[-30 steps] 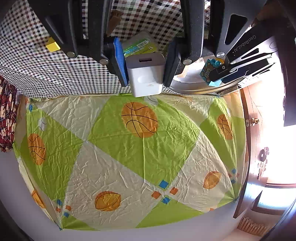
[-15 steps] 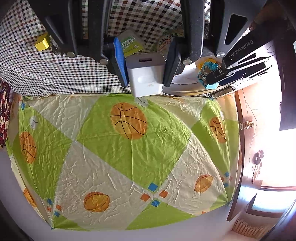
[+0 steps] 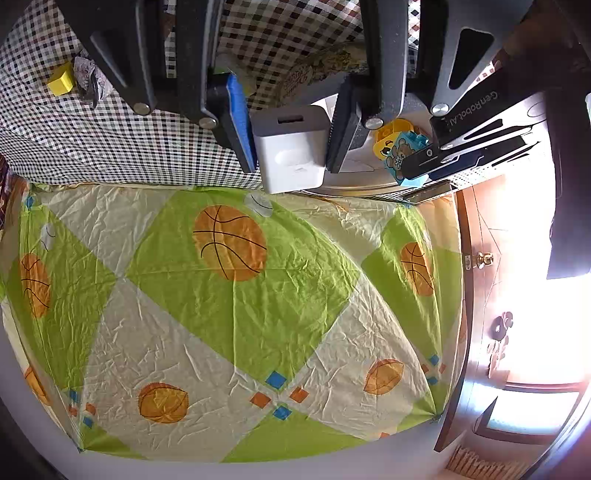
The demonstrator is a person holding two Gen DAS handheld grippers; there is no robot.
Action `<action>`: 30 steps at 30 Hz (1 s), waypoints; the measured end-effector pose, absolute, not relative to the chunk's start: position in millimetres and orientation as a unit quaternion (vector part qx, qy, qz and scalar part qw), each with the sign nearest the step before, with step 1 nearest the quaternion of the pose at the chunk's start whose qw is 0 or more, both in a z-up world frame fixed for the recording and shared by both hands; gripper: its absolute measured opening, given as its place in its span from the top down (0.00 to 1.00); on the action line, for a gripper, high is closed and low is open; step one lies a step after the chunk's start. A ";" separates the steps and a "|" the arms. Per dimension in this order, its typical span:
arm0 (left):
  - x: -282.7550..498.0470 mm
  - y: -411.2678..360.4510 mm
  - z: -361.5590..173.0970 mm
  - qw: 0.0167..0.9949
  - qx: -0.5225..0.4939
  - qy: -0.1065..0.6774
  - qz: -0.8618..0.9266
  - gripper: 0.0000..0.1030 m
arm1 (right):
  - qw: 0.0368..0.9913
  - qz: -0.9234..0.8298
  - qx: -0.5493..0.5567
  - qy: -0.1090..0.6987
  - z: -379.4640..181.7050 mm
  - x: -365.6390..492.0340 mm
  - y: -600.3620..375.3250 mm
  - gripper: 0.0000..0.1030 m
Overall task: Organize rigid objects
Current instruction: 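Lift and carry the blue lego block and white charger over the tin with both tools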
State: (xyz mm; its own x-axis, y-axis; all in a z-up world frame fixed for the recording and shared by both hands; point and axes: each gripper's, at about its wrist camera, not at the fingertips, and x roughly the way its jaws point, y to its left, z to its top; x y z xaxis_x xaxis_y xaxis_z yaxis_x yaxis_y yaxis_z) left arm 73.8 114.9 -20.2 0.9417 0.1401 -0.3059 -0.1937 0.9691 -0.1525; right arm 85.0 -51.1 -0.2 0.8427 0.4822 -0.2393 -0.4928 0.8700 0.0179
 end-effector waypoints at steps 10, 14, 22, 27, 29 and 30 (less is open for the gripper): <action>74.5 127.6 -22.5 0.980 -0.088 0.152 0.095 0.70 | 0.955 0.267 -0.035 0.124 -1.7 85.8 -34.6 0.60; 74.7 129.0 -22.5 0.980 -0.081 0.152 0.098 0.70 | 0.951 0.276 -0.047 0.128 -2.9 87.4 -25.1 0.60; 73.3 142.7 -23.4 0.978 -0.086 0.154 0.107 0.70 | 0.948 0.282 -0.052 0.136 -5.3 89.4 -16.1 0.60; 78.0 149.2 -23.1 0.977 -0.080 0.162 0.114 0.70 | 0.944 0.291 -0.063 0.144 -5.5 94.2 -7.0 0.60; 81.2 151.9 -23.2 0.976 -0.076 0.168 0.116 0.70 | 0.942 0.294 -0.063 0.151 -4.5 98.3 -4.8 0.60; 82.7 153.3 -23.3 0.975 -0.074 0.172 0.117 0.70 | 0.941 0.295 -0.064 0.154 -4.1 100.2 -4.0 0.60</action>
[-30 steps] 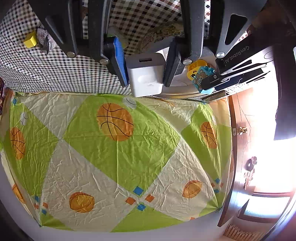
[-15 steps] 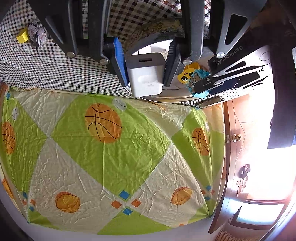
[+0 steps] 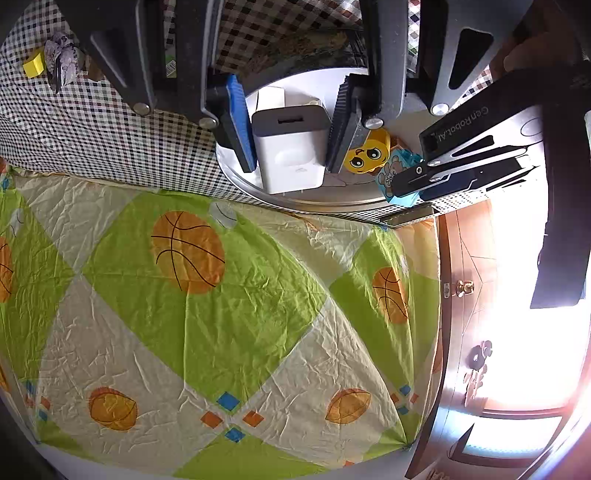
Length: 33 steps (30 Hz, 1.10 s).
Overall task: Organize rigid objects
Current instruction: 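Lift and carry the blue lego block and white charger over the tin with both tools, then open both tools to drop the lego block and charger into the tin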
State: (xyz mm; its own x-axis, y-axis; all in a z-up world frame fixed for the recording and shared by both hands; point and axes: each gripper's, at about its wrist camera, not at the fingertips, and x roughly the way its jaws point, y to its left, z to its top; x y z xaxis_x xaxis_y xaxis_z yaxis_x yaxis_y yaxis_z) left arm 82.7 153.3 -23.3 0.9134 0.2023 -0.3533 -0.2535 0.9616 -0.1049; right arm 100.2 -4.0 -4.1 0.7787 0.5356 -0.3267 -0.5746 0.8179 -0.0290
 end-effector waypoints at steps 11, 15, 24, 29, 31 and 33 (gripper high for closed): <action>106.7 169.1 -26.7 0.964 -0.069 0.231 0.114 0.70 | 0.925 0.316 -0.064 0.199 3.1 133.5 14.4 0.60; 115.6 173.3 -28.4 0.960 -0.071 0.251 0.106 0.70 | 0.919 0.323 -0.071 0.215 2.3 143.8 25.6 0.60; 129.1 173.0 -33.9 0.953 -0.053 0.283 0.097 0.70 | 0.896 0.333 -0.072 0.286 -11.7 179.1 50.4 0.60; 129.9 173.9 -35.6 0.951 -0.042 0.287 0.106 0.69 | 0.891 0.327 -0.078 0.305 -21.2 184.4 56.4 0.59; 129.2 174.5 -37.0 0.950 -0.041 0.290 0.110 0.65 | 0.896 0.320 -0.077 0.299 -21.9 184.6 55.3 0.58; 126.5 175.9 -37.4 0.949 -0.042 0.285 0.125 0.50 | 0.903 0.307 -0.075 0.292 -18.4 186.3 50.6 0.53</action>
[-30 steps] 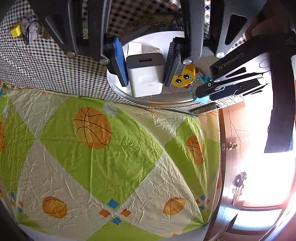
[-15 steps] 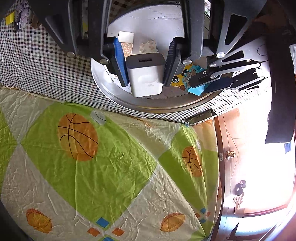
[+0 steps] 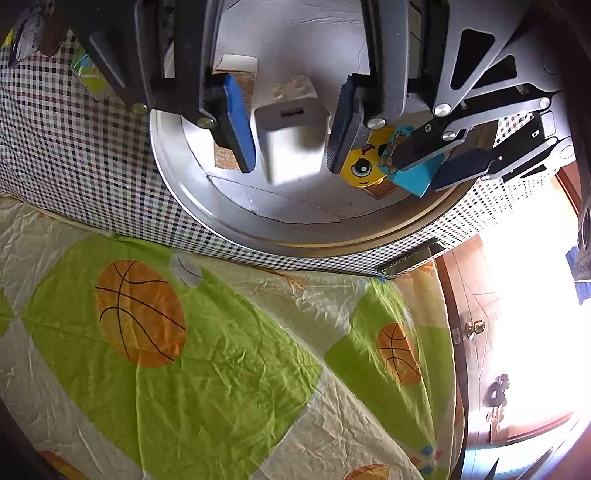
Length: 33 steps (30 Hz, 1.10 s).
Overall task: Organize rigid objects
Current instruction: 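Open both tools to drop the lego block and charger into the tin, then move the left tool to the green plastic case while the right tool grasps the brown wooden bar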
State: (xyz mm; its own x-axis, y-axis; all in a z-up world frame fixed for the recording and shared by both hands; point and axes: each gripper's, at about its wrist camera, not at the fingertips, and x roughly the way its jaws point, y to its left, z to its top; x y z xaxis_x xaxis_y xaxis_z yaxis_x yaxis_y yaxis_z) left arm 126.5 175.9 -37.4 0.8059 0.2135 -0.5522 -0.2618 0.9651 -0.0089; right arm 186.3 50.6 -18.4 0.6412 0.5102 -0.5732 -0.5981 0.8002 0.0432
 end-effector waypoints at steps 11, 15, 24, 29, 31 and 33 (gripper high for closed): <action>114.5 160.3 -31.8 0.954 -0.041 0.270 0.125 0.11 | 0.920 0.283 -0.038 0.268 0.1 169.1 -12.0 0.28; 110.9 144.1 -26.4 0.958 -0.050 0.258 0.115 0.07 | 0.935 0.225 -0.038 0.271 -3.8 163.0 -62.0 0.28; 119.9 79.9 -25.5 0.964 -0.034 0.258 0.060 0.06 | 0.930 0.130 0.005 0.343 -22.7 168.8 -146.6 0.29; 124.6 52.4 -22.5 0.965 -0.013 0.257 0.039 0.07 | 0.917 0.130 0.012 0.377 -32.3 175.1 -151.8 0.34; 128.6 45.9 -21.1 0.965 -0.011 0.258 0.034 0.07 | 0.907 0.128 0.010 0.402 -40.5 182.0 -150.4 0.37; 132.4 40.5 -20.6 0.965 -0.012 0.260 0.028 0.07 | 0.897 0.128 0.017 0.422 -47.9 189.1 -151.7 0.41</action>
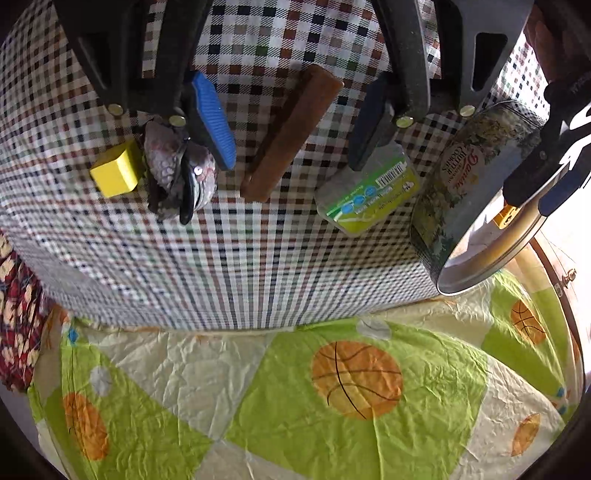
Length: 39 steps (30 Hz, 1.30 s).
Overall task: Organize rigid objects
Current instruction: 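Move the left tool to the green plastic case while the right tool grasps the brown wooden bar, then close the left tool on the green plastic case while the right tool holds the brown bar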
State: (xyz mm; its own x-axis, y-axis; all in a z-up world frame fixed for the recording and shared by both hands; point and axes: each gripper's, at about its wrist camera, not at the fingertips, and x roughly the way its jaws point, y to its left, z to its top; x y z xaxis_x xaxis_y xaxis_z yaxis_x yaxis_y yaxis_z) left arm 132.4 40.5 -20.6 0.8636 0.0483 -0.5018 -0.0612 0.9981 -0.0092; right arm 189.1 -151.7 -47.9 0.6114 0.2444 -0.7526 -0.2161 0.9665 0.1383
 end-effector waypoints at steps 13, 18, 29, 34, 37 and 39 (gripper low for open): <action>153.2 -12.6 -23.2 0.959 0.030 0.279 -0.051 0.26 | 0.901 0.112 0.028 0.419 -53.7 190.9 -177.6 0.84; 179.0 -34.3 -34.2 0.942 0.055 0.320 -0.085 0.41 | 0.902 0.108 0.052 0.415 -54.4 191.8 -190.1 0.83; 208.4 -50.2 -43.0 0.926 0.070 0.356 -0.107 0.41 | 0.905 0.109 0.077 0.404 -55.6 192.5 -195.6 0.83; 222.0 -48.1 -55.0 0.916 0.067 0.380 -0.108 0.42 | 0.905 0.110 0.086 0.402 -56.8 192.5 -196.9 0.83; 222.6 -45.8 -55.0 0.917 0.066 0.379 -0.110 0.41 | 0.906 0.111 0.083 0.400 -56.6 191.7 -195.2 0.83; 223.9 -42.9 -56.3 0.917 0.066 0.377 -0.108 0.40 | 0.905 0.112 0.084 0.402 -57.2 192.2 -195.4 0.83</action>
